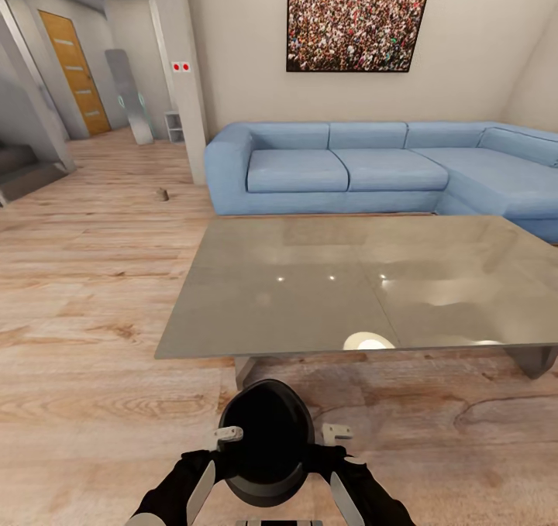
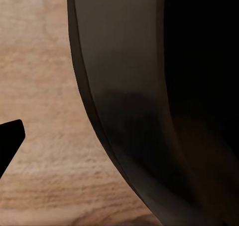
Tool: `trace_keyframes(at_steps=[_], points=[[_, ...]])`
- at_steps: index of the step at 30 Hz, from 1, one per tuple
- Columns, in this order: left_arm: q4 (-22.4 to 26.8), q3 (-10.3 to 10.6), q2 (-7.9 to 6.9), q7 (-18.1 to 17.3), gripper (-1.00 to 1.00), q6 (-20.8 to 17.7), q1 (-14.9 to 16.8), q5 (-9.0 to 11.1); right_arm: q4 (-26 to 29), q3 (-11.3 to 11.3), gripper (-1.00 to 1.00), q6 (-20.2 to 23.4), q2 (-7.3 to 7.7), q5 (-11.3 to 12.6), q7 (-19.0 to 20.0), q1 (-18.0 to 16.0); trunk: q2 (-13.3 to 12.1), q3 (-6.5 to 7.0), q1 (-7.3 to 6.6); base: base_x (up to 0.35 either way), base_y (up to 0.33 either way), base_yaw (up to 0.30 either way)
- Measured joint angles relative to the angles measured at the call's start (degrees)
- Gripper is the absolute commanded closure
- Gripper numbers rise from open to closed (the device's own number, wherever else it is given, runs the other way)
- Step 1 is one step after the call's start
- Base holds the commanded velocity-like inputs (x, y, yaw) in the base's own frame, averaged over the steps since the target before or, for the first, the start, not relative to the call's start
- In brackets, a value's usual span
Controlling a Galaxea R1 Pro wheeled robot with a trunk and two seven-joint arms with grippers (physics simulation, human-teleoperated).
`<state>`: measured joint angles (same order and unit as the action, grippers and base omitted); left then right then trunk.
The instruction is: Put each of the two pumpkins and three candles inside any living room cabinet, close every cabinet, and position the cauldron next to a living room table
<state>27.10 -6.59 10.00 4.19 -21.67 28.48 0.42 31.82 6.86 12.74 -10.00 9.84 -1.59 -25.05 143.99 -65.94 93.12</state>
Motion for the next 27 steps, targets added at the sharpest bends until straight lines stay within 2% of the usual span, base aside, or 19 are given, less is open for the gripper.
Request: trace_keyframes(at_steps=[4,20,27], points=[[0.0,-0.1,0.0,0.0,-1.0,-0.1,0.0,0.0,0.0,0.0,-1.0,0.0,0.0,0.0,0.0,0.0,0.0,0.0,0.0,0.0,0.0,0.0],[0.0,-0.1,0.0,0.1,-1.0,-0.7,0.0,0.0,0.0,0.0,-1.0,0.0,0.0,0.0,0.0,0.0,-0.2,3.54,-0.42,0.0,0.0,0.0],[0.1,-0.1,0.0,0.2,-1.0,-0.9,0.0,0.0,0.1,-0.1,-1.0,0.4,0.0,0.0,0.1,0.0,-0.3,5.09,-0.6,-0.127,0.064,0.0]])
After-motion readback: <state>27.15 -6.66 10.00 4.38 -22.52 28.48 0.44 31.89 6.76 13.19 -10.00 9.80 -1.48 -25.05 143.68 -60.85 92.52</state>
